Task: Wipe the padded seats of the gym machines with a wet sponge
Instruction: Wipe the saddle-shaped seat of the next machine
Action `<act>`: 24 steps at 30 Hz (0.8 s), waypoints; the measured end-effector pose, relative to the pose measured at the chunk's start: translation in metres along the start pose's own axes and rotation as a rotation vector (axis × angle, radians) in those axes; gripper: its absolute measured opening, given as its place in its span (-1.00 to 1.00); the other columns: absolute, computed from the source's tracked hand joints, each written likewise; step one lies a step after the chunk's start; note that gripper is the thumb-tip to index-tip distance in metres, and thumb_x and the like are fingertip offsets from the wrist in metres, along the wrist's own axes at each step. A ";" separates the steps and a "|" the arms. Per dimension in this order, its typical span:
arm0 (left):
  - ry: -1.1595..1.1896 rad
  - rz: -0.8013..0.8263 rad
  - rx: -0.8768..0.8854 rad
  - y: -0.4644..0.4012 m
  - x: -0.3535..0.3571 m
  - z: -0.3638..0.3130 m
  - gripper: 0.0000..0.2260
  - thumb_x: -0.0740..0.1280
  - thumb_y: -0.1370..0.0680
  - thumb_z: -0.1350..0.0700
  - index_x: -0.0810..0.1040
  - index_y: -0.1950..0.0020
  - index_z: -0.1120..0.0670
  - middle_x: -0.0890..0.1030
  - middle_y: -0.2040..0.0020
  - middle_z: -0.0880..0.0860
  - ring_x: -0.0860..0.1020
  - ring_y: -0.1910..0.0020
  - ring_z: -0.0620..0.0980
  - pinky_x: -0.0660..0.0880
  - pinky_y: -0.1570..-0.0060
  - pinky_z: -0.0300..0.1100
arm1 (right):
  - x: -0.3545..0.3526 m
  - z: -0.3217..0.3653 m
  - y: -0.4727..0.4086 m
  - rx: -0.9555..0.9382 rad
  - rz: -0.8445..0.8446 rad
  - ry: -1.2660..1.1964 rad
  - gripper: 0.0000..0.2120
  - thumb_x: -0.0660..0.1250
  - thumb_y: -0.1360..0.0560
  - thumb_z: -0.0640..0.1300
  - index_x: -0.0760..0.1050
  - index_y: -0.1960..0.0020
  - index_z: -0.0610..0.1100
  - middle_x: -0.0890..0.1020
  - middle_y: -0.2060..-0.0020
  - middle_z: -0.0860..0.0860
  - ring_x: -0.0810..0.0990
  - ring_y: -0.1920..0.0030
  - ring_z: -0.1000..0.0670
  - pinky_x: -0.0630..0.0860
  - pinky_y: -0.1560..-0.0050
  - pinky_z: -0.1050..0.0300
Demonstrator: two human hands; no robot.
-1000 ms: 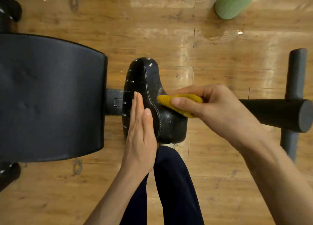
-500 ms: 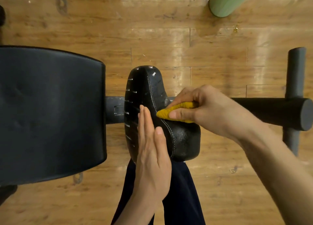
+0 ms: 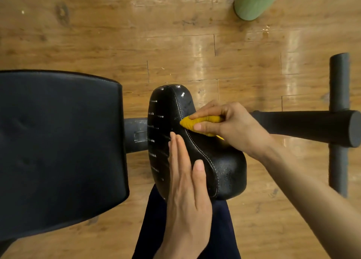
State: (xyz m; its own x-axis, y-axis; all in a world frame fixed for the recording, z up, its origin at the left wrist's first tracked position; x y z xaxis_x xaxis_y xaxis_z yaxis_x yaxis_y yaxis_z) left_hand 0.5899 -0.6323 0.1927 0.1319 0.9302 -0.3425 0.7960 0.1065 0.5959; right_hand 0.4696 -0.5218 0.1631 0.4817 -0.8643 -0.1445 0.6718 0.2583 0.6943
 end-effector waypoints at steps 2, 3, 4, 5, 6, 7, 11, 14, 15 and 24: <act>0.012 -0.010 0.019 -0.007 -0.005 0.002 -0.48 -0.19 -0.59 -0.27 -0.18 -0.54 -0.23 -0.20 -0.50 -0.47 -0.18 -0.47 -0.47 -0.18 -0.36 -0.59 | -0.013 -0.003 0.014 0.047 0.117 -0.122 -0.78 0.43 -0.44 -0.15 0.66 -0.08 -0.14 0.68 0.01 0.02 0.63 -0.01 0.15 0.52 -0.06 0.34; 0.026 -0.023 0.016 -0.014 -0.008 0.003 -0.49 -0.18 -0.61 -0.24 -0.16 -0.55 -0.21 -0.17 -0.51 -0.46 -0.16 -0.47 -0.48 -0.16 -0.35 -0.60 | -0.018 -0.003 0.022 0.051 0.196 -0.166 -0.76 0.41 -0.42 -0.12 0.67 -0.08 -0.13 0.67 -0.01 0.02 0.63 -0.05 0.13 0.52 -0.13 0.32; 0.036 -0.044 0.006 -0.024 -0.012 0.005 -0.51 -0.16 -0.63 -0.22 -0.13 -0.56 -0.20 -0.15 -0.51 -0.45 -0.15 -0.46 -0.49 -0.15 -0.34 -0.62 | -0.021 -0.003 0.028 0.040 0.254 -0.182 -0.74 0.42 -0.39 -0.12 0.67 -0.06 -0.13 0.66 -0.02 0.02 0.63 -0.08 0.11 0.51 -0.18 0.29; 0.042 -0.064 -0.006 -0.035 -0.016 0.007 -0.51 -0.15 -0.64 -0.19 -0.12 -0.57 -0.18 -0.13 -0.52 -0.42 -0.14 -0.45 -0.51 -0.15 -0.33 -0.63 | -0.022 -0.005 0.030 0.018 0.276 -0.168 -0.73 0.44 -0.35 -0.13 0.68 -0.04 -0.13 0.66 -0.03 0.02 0.63 -0.10 0.09 0.50 -0.21 0.26; 0.042 -0.075 -0.019 -0.048 -0.018 0.010 -0.52 -0.15 -0.66 -0.17 -0.10 -0.58 -0.16 -0.11 -0.53 -0.38 -0.13 -0.45 -0.52 -0.15 -0.32 -0.63 | -0.021 -0.007 0.027 -0.008 0.271 -0.141 -0.72 0.46 -0.32 -0.15 0.69 -0.03 -0.13 0.65 -0.03 0.02 0.62 -0.10 0.10 0.50 -0.23 0.25; 0.038 -0.077 -0.027 -0.061 -0.020 0.013 -0.52 -0.13 -0.67 -0.15 -0.09 -0.58 -0.13 -0.09 -0.55 -0.34 -0.12 -0.45 -0.52 -0.15 -0.33 -0.62 | -0.017 -0.007 0.019 -0.039 0.245 -0.103 -0.72 0.47 -0.31 -0.16 0.69 -0.02 -0.13 0.65 -0.03 0.02 0.61 -0.12 0.11 0.48 -0.24 0.26; -0.003 -0.034 -0.050 -0.093 -0.018 0.022 -0.53 -0.04 -0.69 -0.04 -0.06 -0.60 -0.09 -0.06 -0.59 -0.24 -0.09 -0.48 -0.46 -0.14 -0.31 -0.65 | 0.000 -0.009 -0.026 -0.320 0.019 0.047 -0.75 0.48 -0.40 -0.25 0.65 -0.08 -0.15 0.60 -0.09 -0.01 0.53 -0.19 0.12 0.42 -0.29 0.26; 0.022 -0.031 -0.070 -0.094 -0.014 0.026 -0.54 -0.01 -0.70 0.01 -0.04 -0.60 -0.10 -0.04 -0.58 -0.27 -0.07 -0.47 -0.48 -0.11 -0.32 -0.65 | -0.007 -0.019 -0.028 -0.316 0.069 -0.026 -0.73 0.46 -0.40 -0.26 0.64 -0.10 -0.18 0.61 -0.07 -0.02 0.52 -0.22 0.12 0.41 -0.33 0.22; 0.030 -0.036 -0.068 -0.093 -0.014 0.027 -0.54 -0.01 -0.71 0.00 -0.04 -0.60 -0.10 -0.04 -0.58 -0.27 -0.06 -0.47 -0.48 -0.11 -0.36 -0.61 | -0.011 -0.024 -0.019 -0.261 0.154 -0.084 -0.73 0.46 -0.38 -0.24 0.64 -0.09 -0.18 0.61 -0.06 -0.02 0.53 -0.23 0.13 0.40 -0.33 0.23; 0.064 -0.054 -0.079 -0.094 -0.014 0.027 -0.46 -0.02 -0.59 -0.14 -0.05 -0.57 -0.20 -0.04 -0.56 -0.35 -0.06 -0.45 -0.52 -0.06 -0.44 -0.37 | 0.003 -0.008 -0.055 -0.429 0.029 -0.018 -0.73 0.44 -0.44 -0.28 0.63 -0.13 -0.14 0.59 -0.12 -0.01 0.50 -0.26 0.04 0.42 -0.35 0.01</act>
State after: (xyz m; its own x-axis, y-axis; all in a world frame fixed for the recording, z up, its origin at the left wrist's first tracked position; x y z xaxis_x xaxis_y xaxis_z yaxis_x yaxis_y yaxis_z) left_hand 0.5288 -0.6648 0.1222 0.0498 0.9427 -0.3299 0.7517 0.1821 0.6338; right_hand 0.4389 -0.5354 0.1183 0.4968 -0.8603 -0.1141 0.8329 0.4357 0.3412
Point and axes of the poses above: each hand's wrist, its own y-axis away from the middle knuckle, its own x-axis out of the palm, z = x × y, the point moved 4 cm from there along -y, towards the middle knuckle
